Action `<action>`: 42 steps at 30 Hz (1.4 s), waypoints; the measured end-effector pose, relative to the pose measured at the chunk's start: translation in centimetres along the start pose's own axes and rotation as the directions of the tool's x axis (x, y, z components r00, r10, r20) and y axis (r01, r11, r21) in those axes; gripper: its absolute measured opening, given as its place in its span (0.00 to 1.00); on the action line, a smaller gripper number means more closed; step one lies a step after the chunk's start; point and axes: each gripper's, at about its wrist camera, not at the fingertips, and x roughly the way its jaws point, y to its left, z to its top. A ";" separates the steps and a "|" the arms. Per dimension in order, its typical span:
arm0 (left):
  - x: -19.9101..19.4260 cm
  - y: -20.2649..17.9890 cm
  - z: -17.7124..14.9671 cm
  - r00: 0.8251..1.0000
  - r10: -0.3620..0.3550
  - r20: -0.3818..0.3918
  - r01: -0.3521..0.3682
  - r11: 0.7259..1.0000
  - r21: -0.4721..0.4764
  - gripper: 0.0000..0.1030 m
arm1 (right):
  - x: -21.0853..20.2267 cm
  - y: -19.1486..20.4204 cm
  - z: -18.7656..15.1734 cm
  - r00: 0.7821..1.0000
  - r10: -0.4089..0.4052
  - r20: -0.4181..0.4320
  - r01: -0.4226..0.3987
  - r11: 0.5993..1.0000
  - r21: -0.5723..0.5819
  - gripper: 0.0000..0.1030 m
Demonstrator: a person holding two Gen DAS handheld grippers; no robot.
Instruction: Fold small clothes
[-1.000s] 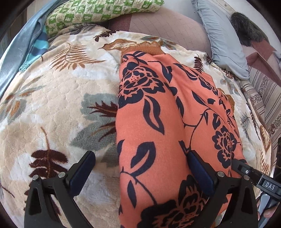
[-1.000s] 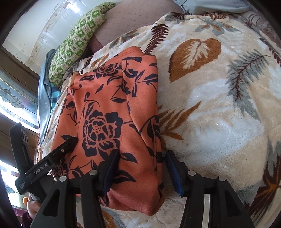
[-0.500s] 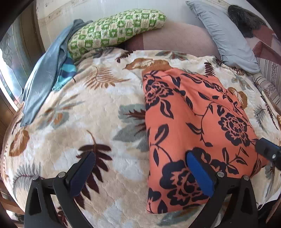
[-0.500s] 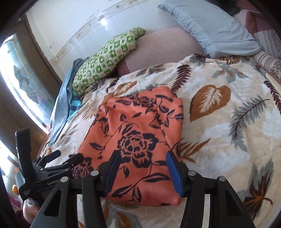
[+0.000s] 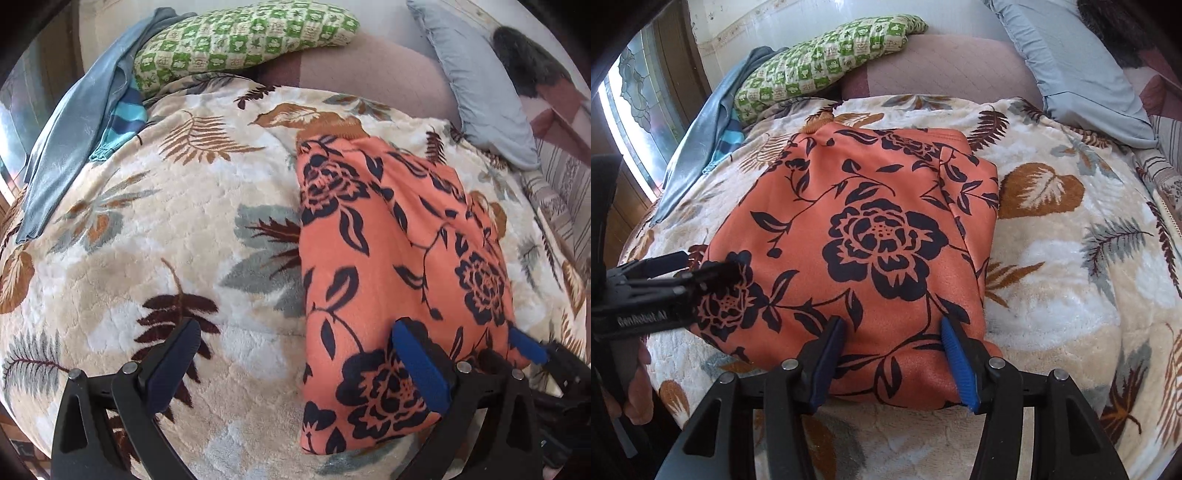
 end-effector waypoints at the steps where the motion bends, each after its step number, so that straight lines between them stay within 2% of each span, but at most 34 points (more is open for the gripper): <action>1: -0.2 0.2 0.8 1.000 -0.011 0.002 0.011 1.000 -0.017 1.00 | 0.0 -0.1 0.1 1.000 0.006 -0.004 -0.006 1.000 0.006 0.59; 3: -0.7 -0.1 2.6 1.000 -0.016 0.021 0.016 1.000 -0.021 1.00 | 0.1 0.0 0.3 1.000 0.011 -0.008 -0.011 1.000 0.013 0.62; 7: -0.4 -2.2 6.4 0.999 -0.021 0.034 0.020 0.999 0.032 1.00 | 0.2 -0.2 0.6 0.999 0.029 -0.016 -0.028 0.999 0.024 0.62; 11: 1.7 -4.2 9.7 0.991 -0.132 -0.005 0.132 0.991 0.024 1.00 | 0.2 -0.8 0.9 0.998 0.064 -0.024 -0.062 0.996 0.058 0.63; 15: 5.5 -5.6 11.7 0.974 -0.207 -0.089 0.208 0.978 -0.003 1.00 | 0.1 -1.1 1.0 0.995 0.090 -0.031 -0.088 0.993 0.078 0.63; 17: 7.6 -5.6 12.4 0.973 -0.195 -0.124 0.193 0.981 -0.027 1.00 | 0.2 -1.2 1.0 0.995 0.098 -0.034 -0.095 0.992 0.085 0.63; 21: 11.8 -4.4 13.5 0.975 -0.114 -0.193 0.102 0.992 -0.071 1.00 | 0.2 -1.3 1.0 0.992 0.116 -0.039 -0.112 0.989 0.099 0.67; 25: 15.0 -3.1 14.2 0.958 -0.113 -0.262 0.076 0.986 -0.146 1.00 | 0.3 -1.3 0.9 0.991 0.130 -0.042 -0.125 0.987 0.104 0.70; 28: 15.2 -3.4 15.3 0.975 -0.057 -0.214 0.030 0.991 -0.127 1.00 | 0.3 -1.2 0.7 0.990 0.134 -0.042 -0.130 0.986 0.103 0.73; 30: 15.7 -3.5 15.8 0.980 -0.004 -0.197 -0.018 0.994 -0.112 1.00 | 0.3 -1.1 0.6 0.990 0.136 -0.041 -0.131 0.987 0.098 0.75; 34: 14.8 -2.5 15.9 0.992 0.031 -0.120 -0.052 0.984 -0.172 1.00 | 0.5 -0.8 0.5 0.991 0.131 -0.039 -0.128 0.988 0.090 0.76; 36: 13.0 -1.6 15.8 0.999 0.010 -0.038 -0.018 0.978 -0.209 1.00 | 0.5 -0.8 0.6 0.990 0.134 -0.038 -0.130 0.987 0.095 0.77; 39: 9.6 0.2 15.7 0.996 -0.057 0.062 0.071 0.965 -0.251 1.00 | 0.8 -0.7 0.8 0.990 0.134 -0.039 -0.129 0.987 0.096 0.79; 42: 7.0 1.2 15.4 0.990 -0.113 0.079 0.130 0.958 -0.255 1.00 | 0.8 -0.6 0.9 0.991 0.130 -0.039 -0.126 0.988 0.094 0.79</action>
